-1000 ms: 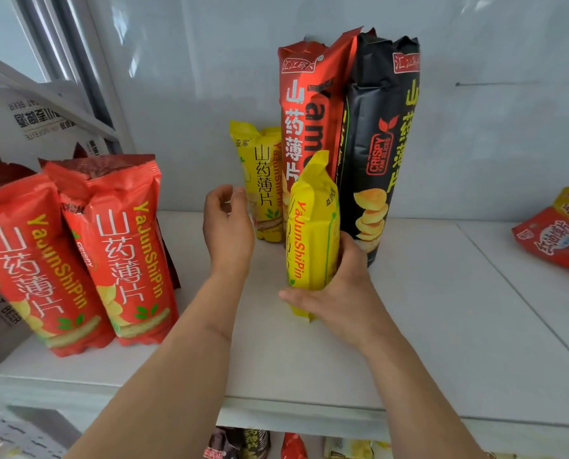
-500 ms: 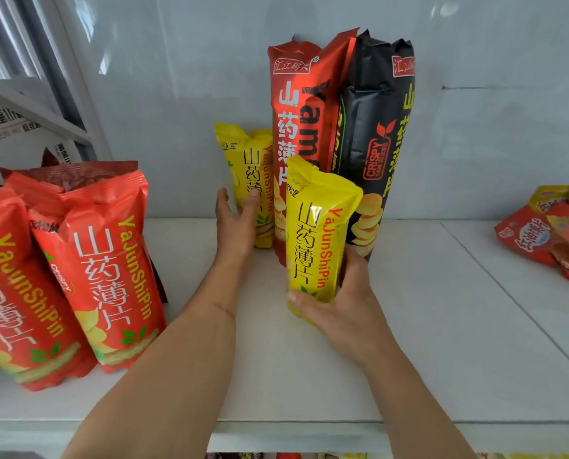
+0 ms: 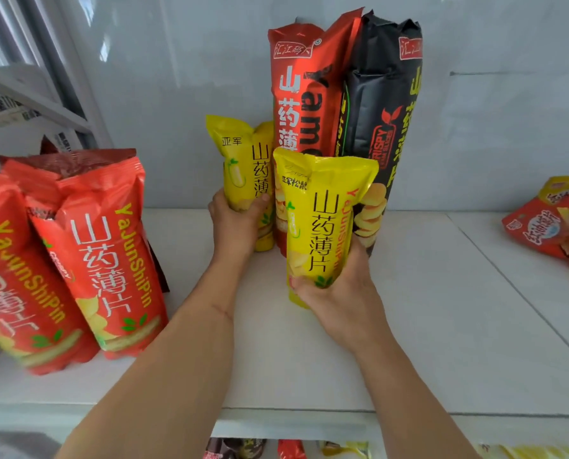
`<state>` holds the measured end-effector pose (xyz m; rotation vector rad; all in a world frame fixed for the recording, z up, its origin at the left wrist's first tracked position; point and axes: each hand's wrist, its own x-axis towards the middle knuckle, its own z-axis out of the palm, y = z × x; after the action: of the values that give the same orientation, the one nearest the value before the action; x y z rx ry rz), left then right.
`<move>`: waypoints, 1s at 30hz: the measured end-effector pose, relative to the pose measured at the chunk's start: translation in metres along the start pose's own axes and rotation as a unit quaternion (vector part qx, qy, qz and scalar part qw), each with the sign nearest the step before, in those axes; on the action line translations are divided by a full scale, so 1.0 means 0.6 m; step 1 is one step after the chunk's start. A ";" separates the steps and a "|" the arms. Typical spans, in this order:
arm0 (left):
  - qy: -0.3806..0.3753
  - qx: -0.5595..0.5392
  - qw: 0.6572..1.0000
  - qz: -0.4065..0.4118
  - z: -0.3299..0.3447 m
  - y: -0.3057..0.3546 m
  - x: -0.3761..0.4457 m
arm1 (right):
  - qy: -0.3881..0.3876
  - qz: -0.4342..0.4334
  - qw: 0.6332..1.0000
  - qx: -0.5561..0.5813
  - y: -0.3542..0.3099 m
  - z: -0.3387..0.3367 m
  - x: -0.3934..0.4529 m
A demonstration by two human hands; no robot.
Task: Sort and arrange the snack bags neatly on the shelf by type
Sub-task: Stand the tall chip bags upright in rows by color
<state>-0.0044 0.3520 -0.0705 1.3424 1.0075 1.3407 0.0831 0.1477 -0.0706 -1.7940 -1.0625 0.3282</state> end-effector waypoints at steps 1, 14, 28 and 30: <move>0.006 -0.011 1.000 -0.005 -0.004 0.009 -0.014 | 0.009 -0.009 1.000 0.001 0.000 0.002 -0.001; 0.160 0.091 0.981 0.063 -0.059 0.056 -0.210 | -0.089 -0.049 0.993 0.058 0.008 -0.014 -0.030; 0.211 0.182 0.958 0.066 -0.080 0.062 -0.240 | -0.135 -0.066 0.980 0.131 0.017 -0.009 -0.035; 0.212 0.178 0.959 0.061 -0.081 0.062 -0.239 | -0.138 -0.068 0.979 0.132 0.016 -0.006 -0.036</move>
<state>-0.0635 0.2078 -0.0673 1.4258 1.5353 1.6384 0.0778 0.1273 -0.0820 -1.4598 -1.2632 0.6176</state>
